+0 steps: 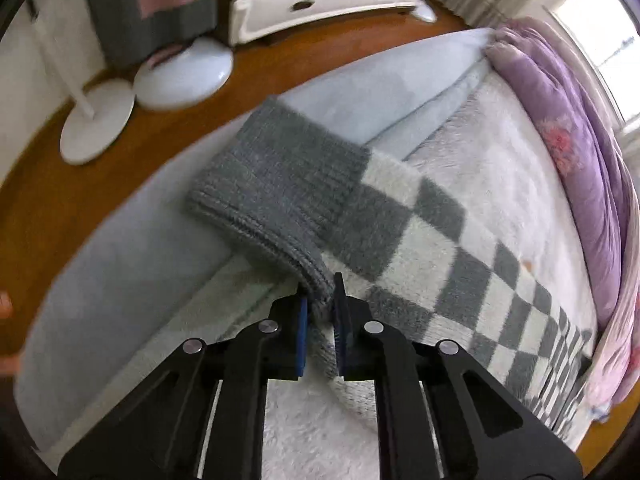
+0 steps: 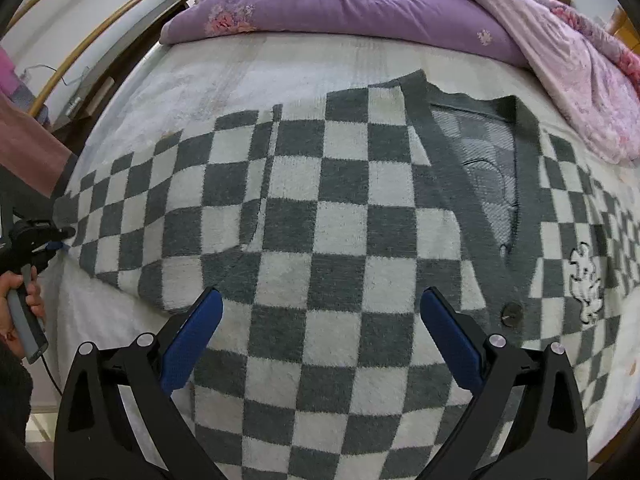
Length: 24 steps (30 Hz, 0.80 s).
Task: Fold large clothes
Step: 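Grasp a sleeve cuff with the left gripper while the right gripper grasps the other cuff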
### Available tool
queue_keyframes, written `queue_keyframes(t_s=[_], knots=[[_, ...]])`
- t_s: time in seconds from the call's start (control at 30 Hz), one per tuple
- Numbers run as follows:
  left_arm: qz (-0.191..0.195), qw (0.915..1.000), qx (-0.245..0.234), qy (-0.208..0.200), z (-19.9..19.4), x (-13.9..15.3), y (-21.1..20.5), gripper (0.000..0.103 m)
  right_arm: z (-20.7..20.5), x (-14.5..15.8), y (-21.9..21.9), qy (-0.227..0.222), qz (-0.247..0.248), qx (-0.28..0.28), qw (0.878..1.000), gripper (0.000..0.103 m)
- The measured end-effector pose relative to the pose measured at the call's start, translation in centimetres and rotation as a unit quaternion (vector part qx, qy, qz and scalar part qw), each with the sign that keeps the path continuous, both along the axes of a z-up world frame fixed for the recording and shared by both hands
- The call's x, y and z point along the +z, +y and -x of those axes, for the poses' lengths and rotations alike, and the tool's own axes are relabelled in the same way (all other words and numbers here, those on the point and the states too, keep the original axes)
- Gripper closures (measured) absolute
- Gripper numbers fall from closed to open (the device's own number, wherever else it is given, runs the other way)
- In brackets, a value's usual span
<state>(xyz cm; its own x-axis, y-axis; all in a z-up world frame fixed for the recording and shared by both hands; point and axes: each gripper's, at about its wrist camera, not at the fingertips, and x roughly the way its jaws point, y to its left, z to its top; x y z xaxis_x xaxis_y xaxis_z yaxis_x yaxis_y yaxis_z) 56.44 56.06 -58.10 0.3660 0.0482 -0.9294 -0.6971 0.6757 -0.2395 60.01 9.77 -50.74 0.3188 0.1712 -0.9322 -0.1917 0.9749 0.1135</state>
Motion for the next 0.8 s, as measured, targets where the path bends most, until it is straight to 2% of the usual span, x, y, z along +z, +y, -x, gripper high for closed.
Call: queue_keyframes(t_s=[0.07,0.13,0.23,0.27,0.33,0.37,0.4,0.47,0.53,0.63,0.7,0.77,0.8], knots=[[-0.032,0.9993,-0.021,-0.008,-0.3,2.1,-0.8,0.094,-0.3,-0.5,-0.5,0.012,-0.013,0.0,1.0,0.028],[-0.072,0.9959,-0.05,-0.026,-0.5,5.1,-2.5,0.094,-0.4,-0.8,-1.8,0.021,-0.02,-0.018,0.999,0.035],[-0.121,0.9833,-0.111,-0.08,-0.9,10.6,-7.4,0.094,-0.3,-0.2,-4.0,0.012,-0.046,-0.031,0.998,0.037],[-0.128,0.9767,-0.136,-0.106,-1.1,12.8,-10.0,0.094,-0.3,0.2,-4.9,0.005,-0.05,-0.035,0.998,0.037],[-0.127,0.9672,-0.17,-0.14,-1.8,15.1,-14.3,0.094,-0.5,0.9,-6.6,0.002,-0.064,-0.041,0.997,0.036],[-0.122,0.9605,-0.192,-0.161,-2.3,16.3,-17.4,0.094,-0.6,1.2,-7.4,0.001,-0.071,-0.046,0.996,0.036],[-0.109,0.9576,-0.205,-0.17,-2.9,16.7,-19.3,0.094,-0.6,1.7,-8.9,-0.001,-0.082,-0.056,0.995,0.036],[-0.081,0.9488,-0.242,-0.186,-4.2,17.1,-25.3,0.094,-0.8,2.5,-11.2,-0.002,-0.106,-0.072,0.992,0.031],[-0.064,0.9407,-0.275,-0.188,-5.1,16.7,-30.3,0.094,-0.9,3.5,-14.6,-0.008,-0.135,-0.093,0.986,0.03],[-0.015,0.9316,-0.315,-0.18,-7.3,14.2,-38.4,0.094,-0.8,4.3,-19.5,-0.017,-0.154,-0.131,0.979,0.023],[0.014,0.9289,-0.329,-0.169,-7.8,12.1,-42.5,0.094,-0.6,4.1,-22.8,-0.011,-0.191,-0.154,0.969,0.022],[0.044,0.9271,-0.34,-0.151,-8.9,9.5,-46.7,0.094,-0.4,3.4,-25.4,-0.012,-0.257,-0.166,0.952,0.022],[0.054,0.9262,-0.344,-0.145,-9.3,8.5,-47.9,0.094,-0.5,3.1,-26.1,-0.01,-0.275,-0.169,0.946,0.021]])
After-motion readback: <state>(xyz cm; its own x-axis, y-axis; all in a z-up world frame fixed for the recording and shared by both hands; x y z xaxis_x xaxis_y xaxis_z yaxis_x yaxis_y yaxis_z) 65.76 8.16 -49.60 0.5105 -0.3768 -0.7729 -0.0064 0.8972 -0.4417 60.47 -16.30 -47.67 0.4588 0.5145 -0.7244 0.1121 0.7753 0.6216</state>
